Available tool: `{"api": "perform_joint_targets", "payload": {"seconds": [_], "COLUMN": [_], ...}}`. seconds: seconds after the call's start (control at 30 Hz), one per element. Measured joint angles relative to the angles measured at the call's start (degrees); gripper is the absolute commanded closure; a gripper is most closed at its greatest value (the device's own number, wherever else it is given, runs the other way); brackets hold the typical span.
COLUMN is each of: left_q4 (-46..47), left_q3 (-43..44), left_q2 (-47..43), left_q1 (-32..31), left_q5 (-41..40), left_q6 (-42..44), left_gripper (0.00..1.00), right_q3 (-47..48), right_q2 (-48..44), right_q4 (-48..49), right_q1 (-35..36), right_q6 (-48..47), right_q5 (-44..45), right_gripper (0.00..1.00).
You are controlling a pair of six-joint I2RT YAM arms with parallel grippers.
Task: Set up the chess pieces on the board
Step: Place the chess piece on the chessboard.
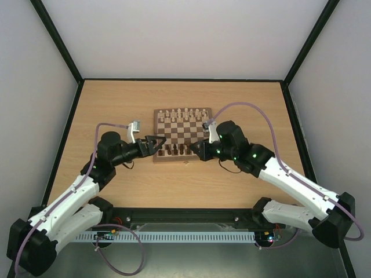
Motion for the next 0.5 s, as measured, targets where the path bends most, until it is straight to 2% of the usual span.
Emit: {"api": "perform_joint_targets", "payload": {"seconds": [0.27,0.5], "left_q4": [-11.5,-14.8], "left_q3": [-0.7,-1.3], "left_q2": [-0.2,-1.6], "left_q1": [0.0,0.0], "left_q5": [-9.8,-13.2], "left_q6": [7.5,10.4], "left_gripper": [0.01,0.01], "right_q3": [17.6,20.0], "right_q2": [13.9,24.4], "right_q4": [-21.8,-33.4], "right_q1": [0.0,0.0], "right_q6": [-4.1,-4.7], "right_q5": [11.8,21.1], "right_gripper": [0.91,0.91]}}
